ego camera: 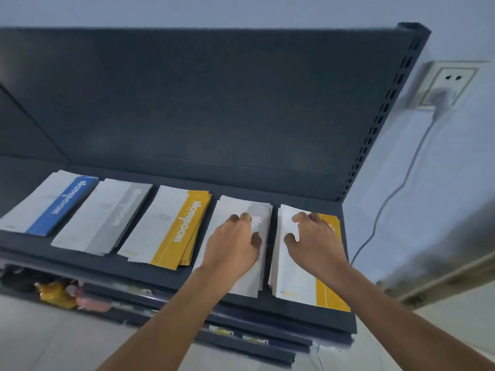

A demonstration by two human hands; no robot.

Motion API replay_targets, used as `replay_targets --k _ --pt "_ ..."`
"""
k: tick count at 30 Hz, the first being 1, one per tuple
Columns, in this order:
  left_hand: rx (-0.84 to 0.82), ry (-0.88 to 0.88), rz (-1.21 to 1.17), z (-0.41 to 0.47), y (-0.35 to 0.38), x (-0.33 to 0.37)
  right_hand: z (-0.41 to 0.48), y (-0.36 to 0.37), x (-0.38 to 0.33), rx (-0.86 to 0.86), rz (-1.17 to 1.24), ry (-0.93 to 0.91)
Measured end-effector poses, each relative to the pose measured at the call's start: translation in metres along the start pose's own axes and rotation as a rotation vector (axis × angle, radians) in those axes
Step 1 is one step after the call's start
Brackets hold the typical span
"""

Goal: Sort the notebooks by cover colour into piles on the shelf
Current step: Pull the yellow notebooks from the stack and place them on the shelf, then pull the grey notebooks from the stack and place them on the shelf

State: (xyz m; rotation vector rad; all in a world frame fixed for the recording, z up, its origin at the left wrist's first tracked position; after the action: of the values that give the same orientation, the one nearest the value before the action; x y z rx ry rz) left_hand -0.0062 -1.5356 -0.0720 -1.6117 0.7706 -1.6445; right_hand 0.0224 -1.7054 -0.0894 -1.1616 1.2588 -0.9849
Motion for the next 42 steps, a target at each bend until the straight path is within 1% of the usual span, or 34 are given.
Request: replay_targets --k 6,10,13,18,22,25,28,31,35,38,42 --pt "0.097 -0.111 0.018 -0.013 -0.077 -0.085 0.006 0.010 -0.125 -0.039 0.058 -0.242" --pt "0.181 -0.157 0.016 -0.025 -0.140 -0.152 0.006 0.011 -0.224 -0.019 0.079 -0.380" --pt "0.238 -0.192 0.010 -0.038 -0.191 -0.206 -0.001 0.015 -0.304 -0.036 0.087 -0.462" --pt "0.306 -0.274 0.021 -0.077 -0.271 -0.307 -0.017 0.033 -0.442 -0.067 0.068 -0.592" --pt "0.347 -0.351 0.029 -0.117 -0.329 -0.385 -0.031 0.049 -0.547 -0.054 0.078 -0.692" --pt "0.375 -0.408 0.017 -0.151 -0.366 -0.435 -0.051 0.060 -0.618 -0.088 0.080 -0.775" --pt "0.395 -0.453 0.013 -0.179 -0.400 -0.477 -0.069 0.070 -0.679 -0.112 0.076 -0.871" --pt "0.473 -0.494 0.013 -0.202 -0.436 -0.513 -0.076 0.075 -0.731 -0.111 0.069 -0.956" --pt "0.531 -0.539 0.013 -0.224 -0.467 -0.558 -0.078 0.090 -0.792 -0.144 0.071 -1.014" --pt "0.534 -0.551 -0.004 -0.225 -0.489 -0.595 -0.075 0.102 -0.836 -0.170 0.103 -1.036" --pt "0.507 -0.545 -0.005 -0.198 -0.523 -0.647 -0.054 0.116 -0.894 -0.175 0.119 -1.043"
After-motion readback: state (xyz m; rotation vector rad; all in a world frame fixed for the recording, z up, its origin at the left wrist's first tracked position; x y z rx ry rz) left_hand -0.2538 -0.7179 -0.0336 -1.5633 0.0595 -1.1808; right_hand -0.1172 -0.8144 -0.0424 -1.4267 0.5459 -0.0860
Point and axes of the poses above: each hand's wrist, its own z-axis towards the middle knuckle, its own y-axis out of the palm, x = y × z, the point moved 9 cm from there along z, towards the middle knuckle, and after that the axes turned 13 degrees about -z, right-handed, at the moved point
